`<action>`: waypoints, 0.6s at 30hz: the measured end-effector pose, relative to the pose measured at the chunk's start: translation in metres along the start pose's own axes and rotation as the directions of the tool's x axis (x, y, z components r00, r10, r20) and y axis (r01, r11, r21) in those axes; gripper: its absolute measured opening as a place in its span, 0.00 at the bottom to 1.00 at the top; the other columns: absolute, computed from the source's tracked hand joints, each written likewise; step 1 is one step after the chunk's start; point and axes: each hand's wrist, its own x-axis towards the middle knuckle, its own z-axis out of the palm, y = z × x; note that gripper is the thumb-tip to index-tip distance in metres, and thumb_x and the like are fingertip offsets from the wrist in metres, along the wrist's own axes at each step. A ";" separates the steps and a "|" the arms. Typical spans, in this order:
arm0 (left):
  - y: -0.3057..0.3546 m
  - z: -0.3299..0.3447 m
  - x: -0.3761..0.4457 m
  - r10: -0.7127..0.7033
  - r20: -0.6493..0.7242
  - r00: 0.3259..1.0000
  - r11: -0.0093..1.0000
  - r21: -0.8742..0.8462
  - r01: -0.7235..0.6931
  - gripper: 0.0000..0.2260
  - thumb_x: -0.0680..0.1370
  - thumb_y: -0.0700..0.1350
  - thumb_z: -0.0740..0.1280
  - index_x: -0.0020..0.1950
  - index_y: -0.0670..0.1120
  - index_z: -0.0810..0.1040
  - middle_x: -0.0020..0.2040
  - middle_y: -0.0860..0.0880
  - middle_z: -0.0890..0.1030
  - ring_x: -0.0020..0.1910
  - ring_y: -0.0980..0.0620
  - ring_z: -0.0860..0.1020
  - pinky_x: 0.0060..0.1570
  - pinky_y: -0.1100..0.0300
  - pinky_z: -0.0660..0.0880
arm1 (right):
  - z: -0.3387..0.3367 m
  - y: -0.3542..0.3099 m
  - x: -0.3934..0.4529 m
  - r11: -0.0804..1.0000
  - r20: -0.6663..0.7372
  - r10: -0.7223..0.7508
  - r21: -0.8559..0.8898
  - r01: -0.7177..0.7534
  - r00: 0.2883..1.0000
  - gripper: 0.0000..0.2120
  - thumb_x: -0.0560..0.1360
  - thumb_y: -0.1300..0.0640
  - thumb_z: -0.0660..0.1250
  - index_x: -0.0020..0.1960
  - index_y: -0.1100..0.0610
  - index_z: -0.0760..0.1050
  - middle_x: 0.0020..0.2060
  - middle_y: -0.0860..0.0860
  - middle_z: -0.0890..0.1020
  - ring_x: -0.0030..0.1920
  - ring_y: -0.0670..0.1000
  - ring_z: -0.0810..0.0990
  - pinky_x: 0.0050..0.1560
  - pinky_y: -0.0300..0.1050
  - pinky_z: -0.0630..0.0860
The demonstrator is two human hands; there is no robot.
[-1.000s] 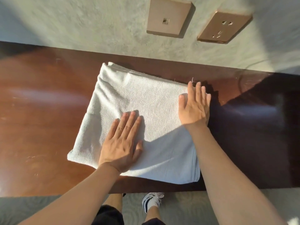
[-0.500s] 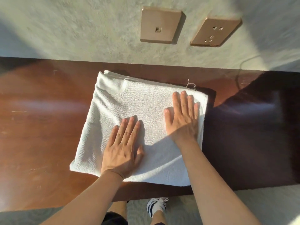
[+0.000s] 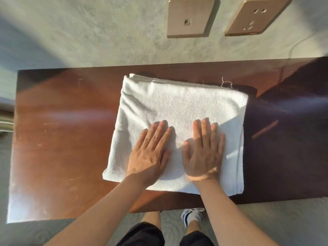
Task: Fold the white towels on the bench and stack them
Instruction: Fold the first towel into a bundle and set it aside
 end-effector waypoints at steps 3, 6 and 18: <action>-0.030 -0.013 0.019 0.112 0.060 0.992 0.986 0.114 -0.118 0.31 0.84 0.58 0.54 0.84 0.53 0.46 0.84 0.50 0.46 0.83 0.46 0.45 0.79 0.42 0.51 | 0.000 0.000 0.000 1.000 -0.038 -0.001 0.002 0.001 0.999 0.31 0.80 0.44 0.54 0.79 0.57 0.63 0.79 0.57 0.62 0.79 0.62 0.58 0.75 0.68 0.58; -0.070 -0.032 0.063 0.141 0.102 0.985 0.974 0.164 -0.156 0.33 0.83 0.63 0.54 0.83 0.56 0.43 0.84 0.52 0.44 0.82 0.48 0.43 0.80 0.44 0.45 | -0.002 0.003 -0.002 1.000 -0.019 -0.019 -0.023 0.019 1.000 0.33 0.78 0.43 0.55 0.80 0.55 0.60 0.80 0.55 0.61 0.80 0.61 0.56 0.76 0.68 0.55; -0.072 -0.071 0.113 0.069 0.018 0.997 0.993 0.098 -0.070 0.29 0.85 0.59 0.44 0.84 0.49 0.51 0.84 0.47 0.49 0.82 0.47 0.44 0.81 0.48 0.44 | 0.001 0.003 0.002 1.000 -0.050 -0.002 -0.018 0.001 0.999 0.33 0.78 0.43 0.54 0.81 0.54 0.60 0.80 0.53 0.60 0.80 0.60 0.56 0.76 0.68 0.55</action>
